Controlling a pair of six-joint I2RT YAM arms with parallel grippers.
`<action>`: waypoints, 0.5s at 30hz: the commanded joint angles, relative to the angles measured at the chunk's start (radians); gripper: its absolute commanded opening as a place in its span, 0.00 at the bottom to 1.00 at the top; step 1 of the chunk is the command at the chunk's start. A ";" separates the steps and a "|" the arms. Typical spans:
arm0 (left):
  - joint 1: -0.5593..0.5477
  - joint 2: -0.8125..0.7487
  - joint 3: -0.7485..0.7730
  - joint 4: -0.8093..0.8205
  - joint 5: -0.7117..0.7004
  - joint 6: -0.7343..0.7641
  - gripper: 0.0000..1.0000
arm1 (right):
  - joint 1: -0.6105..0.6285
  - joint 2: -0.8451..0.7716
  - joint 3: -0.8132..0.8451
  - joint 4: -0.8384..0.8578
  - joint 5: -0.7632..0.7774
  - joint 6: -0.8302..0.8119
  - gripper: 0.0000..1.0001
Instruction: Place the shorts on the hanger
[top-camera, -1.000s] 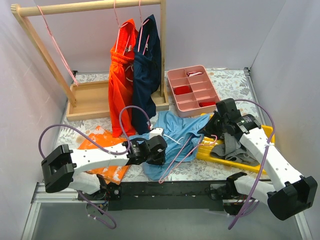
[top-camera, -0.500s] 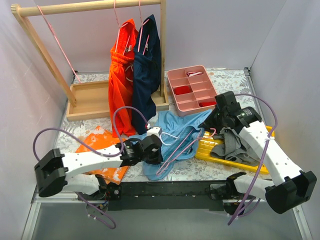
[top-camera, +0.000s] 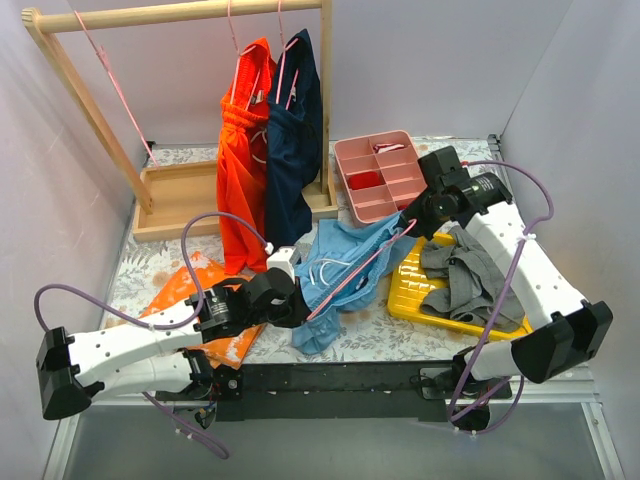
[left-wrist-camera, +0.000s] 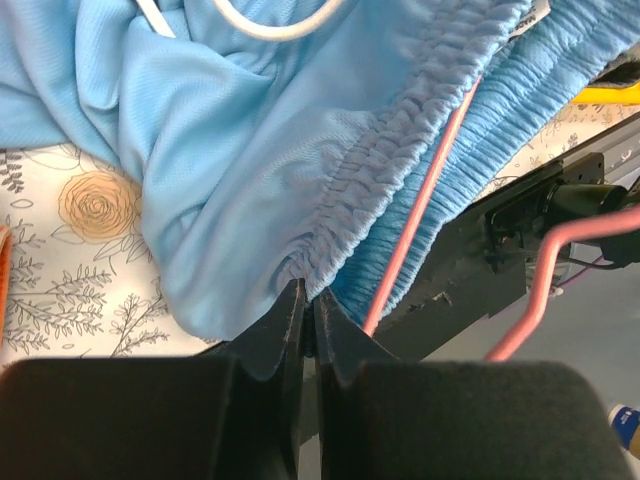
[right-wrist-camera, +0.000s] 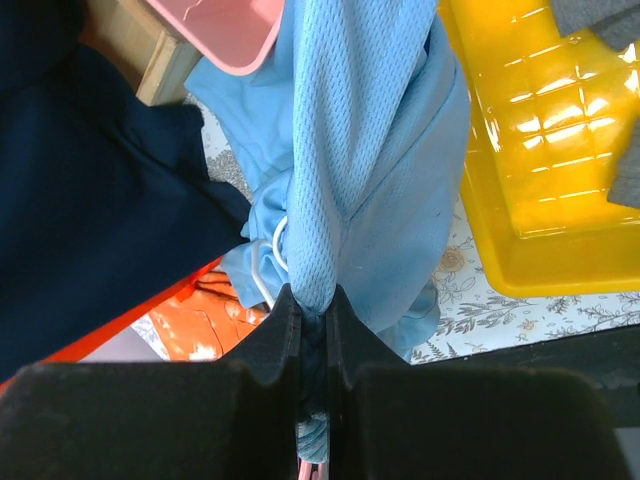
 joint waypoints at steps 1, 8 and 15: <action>-0.001 -0.066 0.026 -0.159 0.010 -0.013 0.00 | -0.025 0.043 0.138 -0.021 0.147 0.041 0.01; -0.001 -0.103 0.107 -0.270 0.004 0.013 0.00 | -0.030 0.071 0.158 -0.044 0.187 0.035 0.01; -0.001 -0.095 0.209 -0.339 0.030 0.042 0.00 | -0.022 0.092 0.147 -0.061 0.191 0.044 0.01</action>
